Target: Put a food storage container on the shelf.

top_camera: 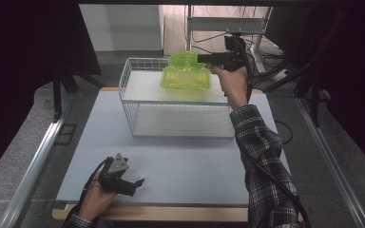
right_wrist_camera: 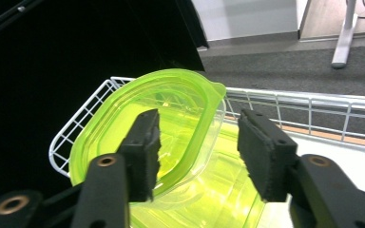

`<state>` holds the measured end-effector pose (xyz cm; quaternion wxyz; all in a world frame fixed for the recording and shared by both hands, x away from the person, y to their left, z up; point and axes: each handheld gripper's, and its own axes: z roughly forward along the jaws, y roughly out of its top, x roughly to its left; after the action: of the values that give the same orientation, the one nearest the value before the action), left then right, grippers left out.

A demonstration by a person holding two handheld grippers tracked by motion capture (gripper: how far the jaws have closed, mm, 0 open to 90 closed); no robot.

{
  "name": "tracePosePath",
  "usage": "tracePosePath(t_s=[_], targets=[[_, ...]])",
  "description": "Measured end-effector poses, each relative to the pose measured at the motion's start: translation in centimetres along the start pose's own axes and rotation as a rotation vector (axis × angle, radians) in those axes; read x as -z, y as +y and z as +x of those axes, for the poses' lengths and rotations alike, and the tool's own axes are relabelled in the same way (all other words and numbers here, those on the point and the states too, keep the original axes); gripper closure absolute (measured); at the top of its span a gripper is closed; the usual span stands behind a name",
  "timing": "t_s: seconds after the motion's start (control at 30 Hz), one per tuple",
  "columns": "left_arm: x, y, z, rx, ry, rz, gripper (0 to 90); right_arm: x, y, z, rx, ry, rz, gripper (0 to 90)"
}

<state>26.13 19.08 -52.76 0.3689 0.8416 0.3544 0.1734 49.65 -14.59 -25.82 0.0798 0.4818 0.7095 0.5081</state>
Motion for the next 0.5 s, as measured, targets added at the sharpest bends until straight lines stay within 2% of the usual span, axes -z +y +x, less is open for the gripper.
tracePosePath(t_s=[0.1, 0.13, 0.23, 0.5], targets=[[0.0, 0.0, 0.0, -0.001, 0.0, 0.0, 2.7, 0.1, 0.0, 0.0, 0.006, 0.001, 0.0, 43.8], [0.0, 0.0, 0.0, 0.0, 0.001, -0.001, 2.6, 0.3, -0.1, 0.0, 0.014, 0.007, -0.006, 39.6], [0.0, 0.0, 0.0, 0.001, 0.001, -0.001, 2.6, 0.5, -0.1, 0.1, 0.025, 0.008, -0.006, 36.9], [0.2, 0.0, 0.0, 0.013, -0.002, -0.012, 2.6, 1.4, -0.4, 0.5, 0.089, 0.009, -0.021, 26.5]])
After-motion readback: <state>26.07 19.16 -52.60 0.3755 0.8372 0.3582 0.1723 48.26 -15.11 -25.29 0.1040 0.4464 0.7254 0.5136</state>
